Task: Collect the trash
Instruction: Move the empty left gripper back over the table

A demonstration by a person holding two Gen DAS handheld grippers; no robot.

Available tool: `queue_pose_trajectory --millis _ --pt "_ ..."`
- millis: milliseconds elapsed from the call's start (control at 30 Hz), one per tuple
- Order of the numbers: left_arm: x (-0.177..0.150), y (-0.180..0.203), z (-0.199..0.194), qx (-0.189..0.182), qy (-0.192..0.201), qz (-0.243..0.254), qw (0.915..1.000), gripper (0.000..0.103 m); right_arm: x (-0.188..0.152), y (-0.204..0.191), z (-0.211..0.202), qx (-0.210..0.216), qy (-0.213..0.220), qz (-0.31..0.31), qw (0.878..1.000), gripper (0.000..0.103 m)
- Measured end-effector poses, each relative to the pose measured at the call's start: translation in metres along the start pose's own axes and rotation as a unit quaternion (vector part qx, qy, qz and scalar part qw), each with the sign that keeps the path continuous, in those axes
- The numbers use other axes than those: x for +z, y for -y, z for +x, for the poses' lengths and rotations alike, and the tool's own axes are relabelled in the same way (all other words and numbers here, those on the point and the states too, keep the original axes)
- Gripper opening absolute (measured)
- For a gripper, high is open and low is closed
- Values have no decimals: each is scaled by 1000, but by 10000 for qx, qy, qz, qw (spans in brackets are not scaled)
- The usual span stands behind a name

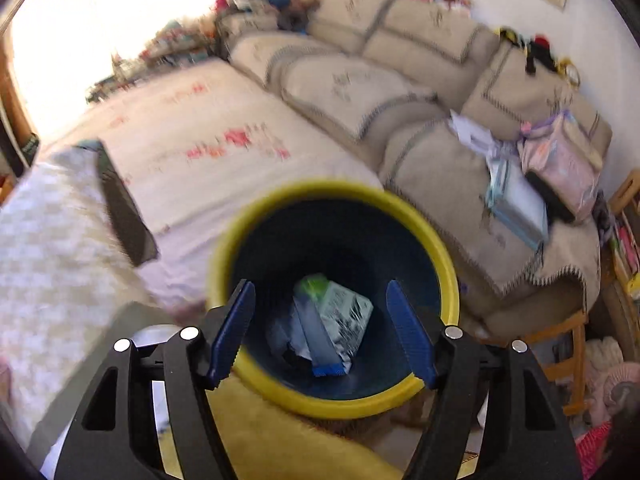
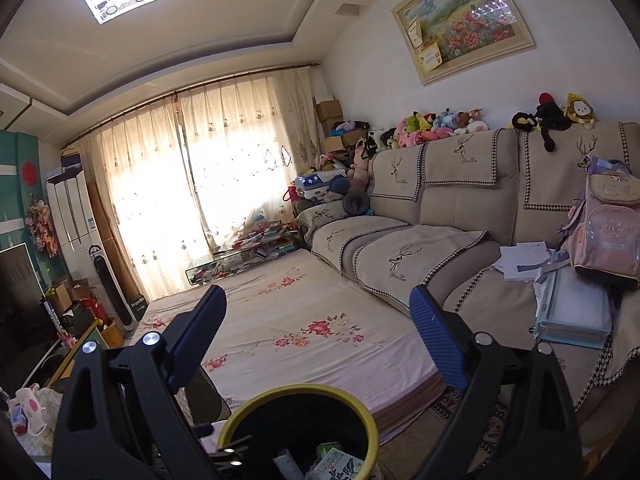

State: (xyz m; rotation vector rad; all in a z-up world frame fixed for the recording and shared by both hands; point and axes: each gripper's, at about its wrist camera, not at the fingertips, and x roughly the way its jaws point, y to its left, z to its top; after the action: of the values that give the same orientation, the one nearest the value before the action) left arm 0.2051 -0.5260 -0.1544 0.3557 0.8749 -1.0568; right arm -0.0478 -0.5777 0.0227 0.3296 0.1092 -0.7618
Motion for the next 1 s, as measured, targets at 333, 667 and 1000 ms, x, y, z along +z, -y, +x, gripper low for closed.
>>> queue_pose_trajectory --millis 333,667,1000 --pt "-89 -131 -205 1200 2080 -1198 9633 81 -28 -130 21 1428 -600 -684 9856 89" --pt "-197 -262 -305 2508 2672 -2204 9039 86 -80 -307 41 3196 -1524 -1884 9160 89" --pt "-235 -295 -324 2930 2692 -2668 8778 86 -151 -364 87 4046 -2476 -2724 8371 83"
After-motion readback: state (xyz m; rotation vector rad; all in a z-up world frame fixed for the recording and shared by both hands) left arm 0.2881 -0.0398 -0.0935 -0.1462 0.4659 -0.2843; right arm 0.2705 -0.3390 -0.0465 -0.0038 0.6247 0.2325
